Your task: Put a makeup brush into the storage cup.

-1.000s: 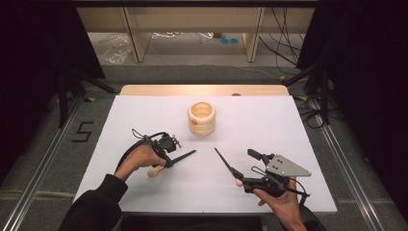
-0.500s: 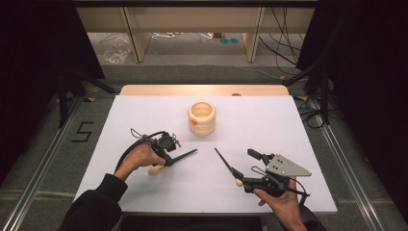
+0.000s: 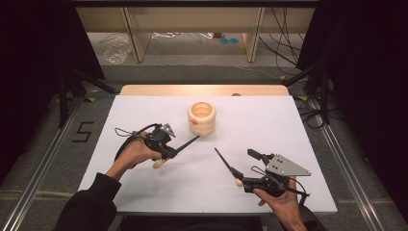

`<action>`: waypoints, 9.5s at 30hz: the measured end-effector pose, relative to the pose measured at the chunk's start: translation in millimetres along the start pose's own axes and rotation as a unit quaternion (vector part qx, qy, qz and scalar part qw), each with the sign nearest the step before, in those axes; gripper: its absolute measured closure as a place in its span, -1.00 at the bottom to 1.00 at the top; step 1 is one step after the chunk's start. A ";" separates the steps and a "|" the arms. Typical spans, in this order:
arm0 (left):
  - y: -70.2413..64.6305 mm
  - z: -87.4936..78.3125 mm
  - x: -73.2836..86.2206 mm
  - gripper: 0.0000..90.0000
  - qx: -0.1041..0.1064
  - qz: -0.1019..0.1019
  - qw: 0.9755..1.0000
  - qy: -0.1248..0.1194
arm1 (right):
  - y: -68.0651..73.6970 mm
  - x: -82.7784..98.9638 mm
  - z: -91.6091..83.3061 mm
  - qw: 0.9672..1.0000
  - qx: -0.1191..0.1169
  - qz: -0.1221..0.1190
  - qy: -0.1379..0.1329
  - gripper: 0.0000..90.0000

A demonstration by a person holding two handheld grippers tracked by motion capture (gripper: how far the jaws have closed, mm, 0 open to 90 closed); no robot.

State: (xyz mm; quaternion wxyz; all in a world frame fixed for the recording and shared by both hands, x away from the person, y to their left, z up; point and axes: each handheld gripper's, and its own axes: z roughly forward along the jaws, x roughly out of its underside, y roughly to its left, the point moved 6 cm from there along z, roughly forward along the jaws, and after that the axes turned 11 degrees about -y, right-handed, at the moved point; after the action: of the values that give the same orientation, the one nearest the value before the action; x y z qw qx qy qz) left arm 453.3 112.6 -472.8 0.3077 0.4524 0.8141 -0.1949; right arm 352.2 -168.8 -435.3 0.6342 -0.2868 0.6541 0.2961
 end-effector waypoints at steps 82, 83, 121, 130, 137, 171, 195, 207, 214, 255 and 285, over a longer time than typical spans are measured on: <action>-96.3 -11.1 -7.1 0.74 0.067 0.168 0.983 0.037 | 46.3 15.2 91.0 0.878 -0.278 -0.265 0.285 0.35; -96.2 -11.2 -7.3 0.74 0.066 0.173 0.982 0.039 | 46.1 16.8 92.8 0.874 -0.281 -0.276 0.284 0.38; -101.4 -8.5 -7.7 0.74 0.083 0.163 0.982 0.045 | 54.2 32.4 93.7 0.835 -0.300 -0.341 0.310 0.79; -100.9 -12.1 -8.5 0.69 0.082 0.147 0.985 0.025 | 50.5 29.4 93.6 0.835 -0.309 -0.348 0.295 0.80; -91.8 -7.6 -4.6 0.60 0.080 0.144 0.986 0.012 | 45.3 26.5 92.3 0.837 -0.317 -0.346 0.281 0.80; -94.8 -17.0 -3.4 0.69 0.079 0.201 0.974 0.065 | 45.8 23.5 88.0 0.837 -0.291 -0.356 0.297 0.80; -106.0 -9.7 -10.7 0.69 0.083 0.158 0.983 0.039 | 57.2 27.6 95.8 0.813 -0.306 -0.408 0.282 0.76; -106.6 -10.0 -11.0 0.69 0.084 0.150 0.984 0.040 | 59.8 31.8 94.2 0.817 -0.293 -0.402 0.292 0.76; -111.4 -6.1 -11.6 0.69 0.081 0.118 0.990 0.017 | 57.1 32.1 94.4 0.813 -0.283 -0.413 0.298 0.76; -105.5 -11.0 -15.0 0.66 0.081 0.119 0.989 0.018 | 56.0 35.4 96.2 0.808 -0.283 -0.426 0.292 0.76; -84.4 -78.0 -41.6 -0.23 -0.040 0.071 0.982 -0.172 | 12.6 19.5 91.6 0.863 -0.218 -0.371 0.266 0.77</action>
State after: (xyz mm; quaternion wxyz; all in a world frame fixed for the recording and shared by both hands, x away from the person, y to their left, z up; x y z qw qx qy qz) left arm 372.4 89.9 -384.1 0.4741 0.4557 0.7222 -0.2145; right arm 402.6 -91.6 -456.4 0.4203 -0.7070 0.5621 0.0868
